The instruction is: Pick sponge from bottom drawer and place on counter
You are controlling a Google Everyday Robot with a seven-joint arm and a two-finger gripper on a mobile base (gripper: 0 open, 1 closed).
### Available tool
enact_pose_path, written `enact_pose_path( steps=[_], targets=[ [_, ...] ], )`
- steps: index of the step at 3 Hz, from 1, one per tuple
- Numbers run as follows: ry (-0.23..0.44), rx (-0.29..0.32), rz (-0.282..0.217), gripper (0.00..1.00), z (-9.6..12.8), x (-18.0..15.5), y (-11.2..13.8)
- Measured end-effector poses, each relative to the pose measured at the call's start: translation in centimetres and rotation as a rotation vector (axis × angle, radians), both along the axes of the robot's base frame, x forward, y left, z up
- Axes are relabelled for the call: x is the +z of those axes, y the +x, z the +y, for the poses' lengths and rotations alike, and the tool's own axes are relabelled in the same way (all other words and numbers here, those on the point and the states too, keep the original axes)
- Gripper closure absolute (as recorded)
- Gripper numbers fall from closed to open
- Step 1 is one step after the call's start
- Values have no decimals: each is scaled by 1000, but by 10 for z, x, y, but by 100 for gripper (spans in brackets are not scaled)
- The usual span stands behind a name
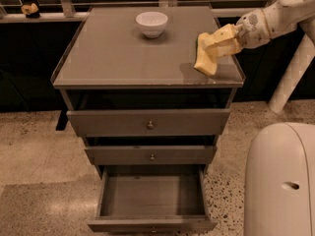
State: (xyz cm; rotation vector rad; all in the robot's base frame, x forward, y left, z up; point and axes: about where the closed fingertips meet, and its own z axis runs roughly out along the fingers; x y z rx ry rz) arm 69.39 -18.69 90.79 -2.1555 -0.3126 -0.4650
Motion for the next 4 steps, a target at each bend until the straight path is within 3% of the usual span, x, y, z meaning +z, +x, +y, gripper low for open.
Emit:
enact_pose_path(
  steps=[2,4],
  targets=[
    [102,4,71,100,19,-33,13],
    [102,4,72,58,20,-33,13]
  ],
)
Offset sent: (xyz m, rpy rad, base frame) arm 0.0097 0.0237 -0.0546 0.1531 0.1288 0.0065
